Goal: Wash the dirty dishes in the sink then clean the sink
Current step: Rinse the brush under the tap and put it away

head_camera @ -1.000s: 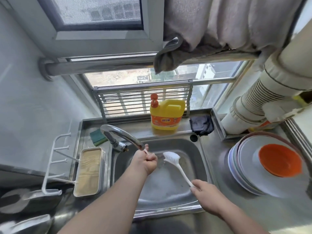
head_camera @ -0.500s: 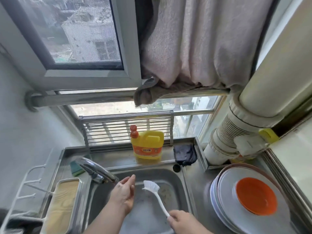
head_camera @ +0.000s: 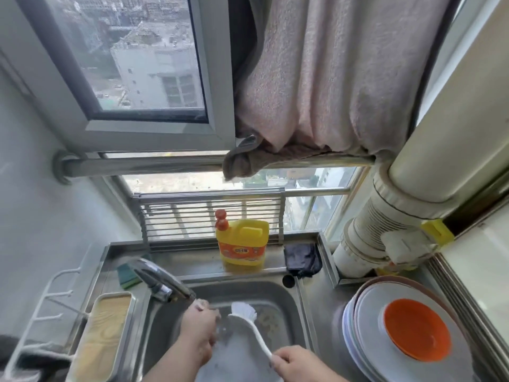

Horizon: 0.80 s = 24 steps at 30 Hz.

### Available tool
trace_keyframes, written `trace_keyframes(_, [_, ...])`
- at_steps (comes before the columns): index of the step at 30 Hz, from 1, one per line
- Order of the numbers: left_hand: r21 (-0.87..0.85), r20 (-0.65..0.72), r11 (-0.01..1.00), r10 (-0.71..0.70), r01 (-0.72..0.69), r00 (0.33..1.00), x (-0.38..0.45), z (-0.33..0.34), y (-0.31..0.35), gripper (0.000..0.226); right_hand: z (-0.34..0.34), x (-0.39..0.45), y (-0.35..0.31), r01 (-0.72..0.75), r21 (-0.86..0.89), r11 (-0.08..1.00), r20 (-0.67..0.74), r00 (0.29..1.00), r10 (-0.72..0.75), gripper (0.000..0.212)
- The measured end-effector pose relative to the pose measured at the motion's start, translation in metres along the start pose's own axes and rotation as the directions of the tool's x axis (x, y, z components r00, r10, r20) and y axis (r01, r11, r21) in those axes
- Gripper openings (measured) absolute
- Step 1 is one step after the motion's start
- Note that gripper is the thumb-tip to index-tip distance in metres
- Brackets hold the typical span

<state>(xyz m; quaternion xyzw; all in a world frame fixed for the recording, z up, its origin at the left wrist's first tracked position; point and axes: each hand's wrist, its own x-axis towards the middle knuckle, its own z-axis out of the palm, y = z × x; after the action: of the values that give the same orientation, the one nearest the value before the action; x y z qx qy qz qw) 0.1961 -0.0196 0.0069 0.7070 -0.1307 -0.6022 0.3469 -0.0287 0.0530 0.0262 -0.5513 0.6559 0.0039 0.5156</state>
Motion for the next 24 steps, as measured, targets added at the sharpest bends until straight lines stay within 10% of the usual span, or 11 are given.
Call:
trace_keyframes(14, [-0.197,0.204,0.967,-0.119,0.160,0.972,-0.025,-0.050,-0.009,0.027,0.024,0.082,-0.116,0.091,-0.018,0.996,0.137,0.987,-0.088,0.041])
trace_keyframes(24, [-0.286,0.178,0.928,-0.192,0.238,0.965,-0.024,-0.046,-0.023,0.027,0.040,0.120,-0.152,-0.450,0.178,0.875,0.507,0.804,0.310,0.043])
